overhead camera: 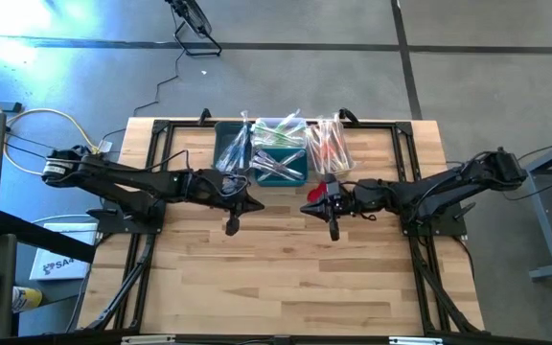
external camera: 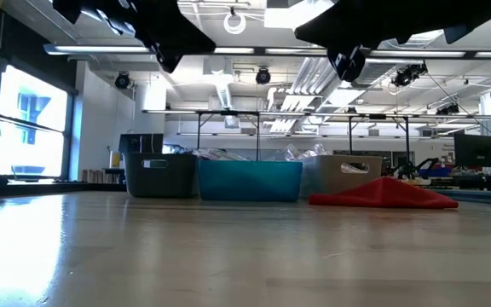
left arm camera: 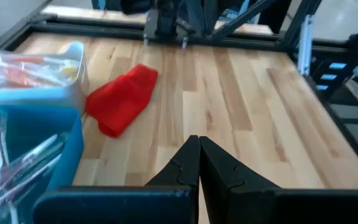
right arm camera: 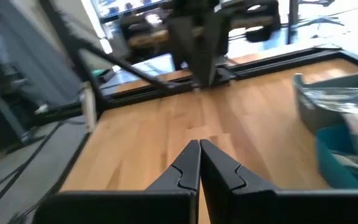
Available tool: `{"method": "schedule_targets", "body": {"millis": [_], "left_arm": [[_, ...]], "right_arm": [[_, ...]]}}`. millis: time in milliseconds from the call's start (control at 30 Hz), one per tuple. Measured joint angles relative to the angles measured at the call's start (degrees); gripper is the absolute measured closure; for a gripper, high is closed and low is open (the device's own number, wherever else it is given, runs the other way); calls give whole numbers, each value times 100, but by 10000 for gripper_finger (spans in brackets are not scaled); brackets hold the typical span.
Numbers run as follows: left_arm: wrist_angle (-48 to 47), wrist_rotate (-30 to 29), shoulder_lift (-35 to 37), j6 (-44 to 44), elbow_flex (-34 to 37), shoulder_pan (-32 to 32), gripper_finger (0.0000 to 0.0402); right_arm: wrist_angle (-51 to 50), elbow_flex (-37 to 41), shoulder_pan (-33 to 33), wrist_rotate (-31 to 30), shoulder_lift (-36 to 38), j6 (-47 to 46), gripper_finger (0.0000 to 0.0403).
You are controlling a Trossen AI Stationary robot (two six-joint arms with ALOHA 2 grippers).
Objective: Pick & Place Toothbrushes
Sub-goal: Return to Home Position
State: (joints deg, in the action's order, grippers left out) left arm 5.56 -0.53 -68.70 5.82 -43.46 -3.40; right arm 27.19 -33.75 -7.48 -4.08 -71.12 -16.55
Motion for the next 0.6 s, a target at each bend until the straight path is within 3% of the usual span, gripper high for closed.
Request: {"method": "schedule_targets", "body": {"millis": [200, 600], "left_arm": [[-256, 39, 320, -69, 1, 0, 402], [-848, 48, 1344, -704, 0, 0, 402]], "right_arm": [[-35, -1, -3, 575, 234, 123, 401], [-1211, -1, -3, 449, 1528, 459, 401]]}}
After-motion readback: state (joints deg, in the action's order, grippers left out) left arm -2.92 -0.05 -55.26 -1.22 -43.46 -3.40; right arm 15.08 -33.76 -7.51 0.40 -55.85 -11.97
